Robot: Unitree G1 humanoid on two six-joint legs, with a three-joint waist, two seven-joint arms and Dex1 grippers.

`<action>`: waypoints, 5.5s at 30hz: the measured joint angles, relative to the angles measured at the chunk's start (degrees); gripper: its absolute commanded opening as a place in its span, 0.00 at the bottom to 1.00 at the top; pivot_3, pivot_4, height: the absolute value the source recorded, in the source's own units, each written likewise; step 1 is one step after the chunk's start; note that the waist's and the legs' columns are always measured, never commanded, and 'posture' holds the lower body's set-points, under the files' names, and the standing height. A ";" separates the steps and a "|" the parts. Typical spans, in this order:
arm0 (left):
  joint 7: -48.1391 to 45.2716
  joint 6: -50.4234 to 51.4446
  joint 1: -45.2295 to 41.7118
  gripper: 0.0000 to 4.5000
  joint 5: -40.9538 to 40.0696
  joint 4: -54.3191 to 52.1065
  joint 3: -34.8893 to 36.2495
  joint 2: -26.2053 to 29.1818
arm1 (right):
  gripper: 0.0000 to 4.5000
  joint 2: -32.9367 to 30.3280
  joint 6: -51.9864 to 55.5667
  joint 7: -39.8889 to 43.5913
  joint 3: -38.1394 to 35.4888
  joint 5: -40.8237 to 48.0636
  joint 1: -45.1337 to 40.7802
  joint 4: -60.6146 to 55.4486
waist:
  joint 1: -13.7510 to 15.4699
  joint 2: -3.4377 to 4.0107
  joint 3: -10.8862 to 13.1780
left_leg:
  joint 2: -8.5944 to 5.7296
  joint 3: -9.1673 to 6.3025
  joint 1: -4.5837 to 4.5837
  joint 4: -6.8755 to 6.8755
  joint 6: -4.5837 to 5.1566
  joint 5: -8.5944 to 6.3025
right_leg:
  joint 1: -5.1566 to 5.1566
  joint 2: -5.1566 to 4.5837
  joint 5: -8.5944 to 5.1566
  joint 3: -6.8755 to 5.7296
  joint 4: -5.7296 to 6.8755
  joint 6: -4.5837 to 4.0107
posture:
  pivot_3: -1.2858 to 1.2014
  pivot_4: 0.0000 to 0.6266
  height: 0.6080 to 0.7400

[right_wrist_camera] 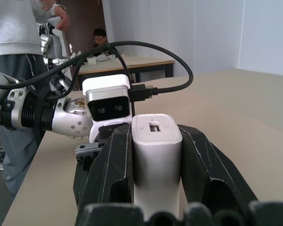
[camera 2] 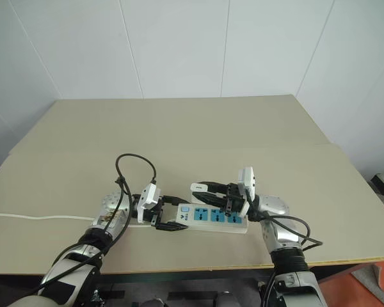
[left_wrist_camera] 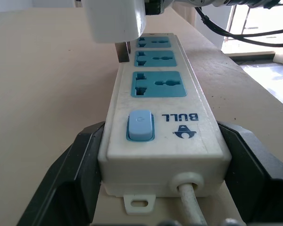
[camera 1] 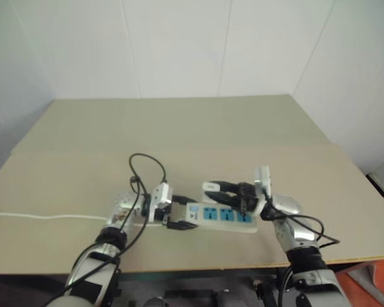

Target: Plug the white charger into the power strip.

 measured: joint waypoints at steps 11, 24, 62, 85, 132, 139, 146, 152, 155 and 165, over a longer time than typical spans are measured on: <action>0.45 0.75 -0.76 0.72 0.09 0.28 -0.09 0.42 | 0.25 -0.63 -0.39 2.97 0.56 -0.35 -0.06 2.57 | 0.00 0.00 0.00 | 0.00 0.00 0.01 0.00 0.00 0.00 | 0.01 0.00 0.00 0.00 0.00 0.00 | 0.52 0.24 1.00; 0.74 1.31 0.32 0.72 -0.01 -1.59 -0.29 1.09 | 0.25 -0.86 -5.71 4.98 1.42 -2.38 -1.35 6.93 | -0.24 0.00 0.00 | 0.01 0.01 0.13 -0.03 0.00 0.00 | 0.06 0.01 0.00 0.03 0.04 0.00 | 0.52 0.24 1.00; 3.40 3.82 3.68 0.72 -0.20 -5.65 -1.14 1.51 | 0.25 -1.32 -18.40 9.09 4.58 -4.40 -5.40 21.01 | -0.26 -0.04 -0.03 | 0.07 -0.01 1.61 -0.51 0.01 -0.03 | 1.70 0.02 -0.07 -0.04 -0.60 -0.01 | 0.52 0.24 1.00; 5.86 7.17 8.18 0.72 -0.89 -12.77 -1.12 4.10 | 0.25 0.16 -22.46 13.87 6.03 -4.48 -10.58 31.56 | -1.72 -0.36 -0.27 | 0.18 0.00 2.04 -0.81 0.01 -0.03 | 1.89 0.10 -0.10 0.00 -0.62 -0.07 | 0.52 0.24 1.00; -4.61 25.35 3.23 1.00 -18.78 -26.08 -5.75 34.09 | 1.00 -39.36 -7.49 11.16 -10.24 -0.40 9.75 -4.95 | -0.05 0.24 1.13 | 0.04 0.18 0.54 -0.84 -0.05 0.01 | 0.39 -0.06 -0.11 0.10 -0.70 -0.06 | 0.52 0.24 1.00; -4.75 16.98 2.07 1.00 -19.75 -17.51 -12.82 36.86 | 1.00 -46.03 -2.23 10.76 -14.16 -0.39 17.15 -11.73 | 0.20 0.09 1.23 | 0.08 0.17 0.12 -0.73 -0.05 0.03 | 0.03 -0.02 -0.17 0.08 -0.69 0.04 | 0.52 0.24 1.00; -4.74 16.65 0.70 1.00 -21.43 -16.81 -13.93 34.68 | 1.00 -46.76 -1.90 9.50 -14.99 -1.42 20.54 -14.14 | 0.28 0.11 1.29 | 0.05 0.16 -0.30 -0.37 -0.05 0.02 | -0.18 -0.05 -0.04 0.05 -0.65 0.07 | 0.52 0.24 1.00; -4.75 16.68 -0.28 1.00 -21.99 -16.36 -14.43 33.91 | 1.00 -47.41 -1.31 8.40 -15.69 -2.48 21.66 -14.91 | 0.25 0.09 1.31 | 0.06 0.14 -0.31 -0.29 -0.04 0.02 | -0.16 -0.02 -0.04 0.04 -0.62 0.07 | 0.52 0.24 1.00; -4.75 16.65 -0.82 1.00 -21.96 -15.78 -14.44 33.60 | 1.00 -47.40 -1.31 8.09 -15.72 -2.54 22.63 -15.16 | 0.28 0.09 1.31 | 0.06 0.15 -0.33 -0.25 -0.03 0.01 | -0.15 -0.03 -0.03 0.04 -0.63 0.08 | 0.52 0.24 1.00; -4.76 16.65 -2.29 1.00 -20.89 -14.47 -14.44 31.61 | 1.00 -47.40 -1.42 6.23 -15.72 -4.20 23.03 -15.16 | 0.28 0.09 1.31 | 0.05 0.14 -0.32 -0.17 -0.03 0.01 | -0.14 -0.03 -0.03 0.04 -0.56 0.08 | 0.52 0.24 1.00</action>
